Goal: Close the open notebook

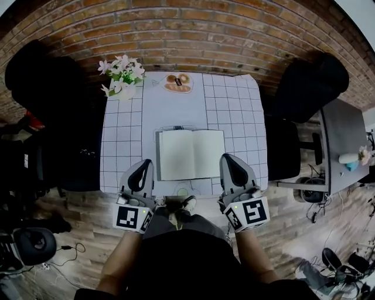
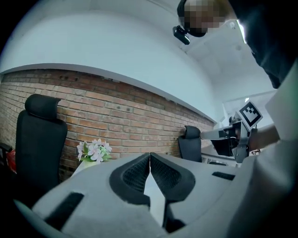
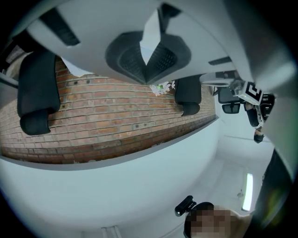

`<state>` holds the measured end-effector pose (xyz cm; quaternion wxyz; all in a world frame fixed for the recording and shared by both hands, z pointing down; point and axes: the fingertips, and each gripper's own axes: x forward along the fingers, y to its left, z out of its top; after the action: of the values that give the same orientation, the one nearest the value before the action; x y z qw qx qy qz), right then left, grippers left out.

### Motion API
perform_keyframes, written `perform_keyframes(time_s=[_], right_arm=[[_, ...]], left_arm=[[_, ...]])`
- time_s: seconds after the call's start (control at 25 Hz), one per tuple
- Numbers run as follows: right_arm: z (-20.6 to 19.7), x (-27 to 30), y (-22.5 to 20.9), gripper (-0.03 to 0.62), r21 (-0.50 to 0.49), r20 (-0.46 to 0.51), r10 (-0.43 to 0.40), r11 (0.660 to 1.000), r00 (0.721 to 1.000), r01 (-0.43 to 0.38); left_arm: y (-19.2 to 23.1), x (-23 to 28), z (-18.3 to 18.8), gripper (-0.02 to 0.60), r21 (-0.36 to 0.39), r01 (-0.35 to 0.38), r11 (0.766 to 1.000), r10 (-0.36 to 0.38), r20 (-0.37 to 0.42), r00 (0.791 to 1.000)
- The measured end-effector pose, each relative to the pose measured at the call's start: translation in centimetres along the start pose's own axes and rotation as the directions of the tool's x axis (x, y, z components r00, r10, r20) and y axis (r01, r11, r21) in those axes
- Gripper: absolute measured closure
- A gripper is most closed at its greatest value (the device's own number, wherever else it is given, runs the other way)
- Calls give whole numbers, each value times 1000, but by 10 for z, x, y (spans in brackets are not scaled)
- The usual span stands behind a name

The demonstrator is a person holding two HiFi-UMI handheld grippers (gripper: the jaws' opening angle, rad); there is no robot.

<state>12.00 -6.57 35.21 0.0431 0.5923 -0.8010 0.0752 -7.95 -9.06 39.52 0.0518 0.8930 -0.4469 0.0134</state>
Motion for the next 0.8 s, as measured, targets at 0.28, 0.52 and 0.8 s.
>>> perform_keyframes(time_s=[0.28,0.52,0.8], right_arm=[[-38,16,6,580,28,-68,36,999,997,-34],[-58,24,2,580,32,-105,38,999,994,-35],[-103,22,-29,580,-2,-188,-41,999,981,42]], left_arm=[[1,5,-48,555,-33,-13,999,10,-87,996],[6,14,-112,548,-144,-34,989,1,-221,975],[2,25,-181,407,-245,-72,967,-29,-385,923]])
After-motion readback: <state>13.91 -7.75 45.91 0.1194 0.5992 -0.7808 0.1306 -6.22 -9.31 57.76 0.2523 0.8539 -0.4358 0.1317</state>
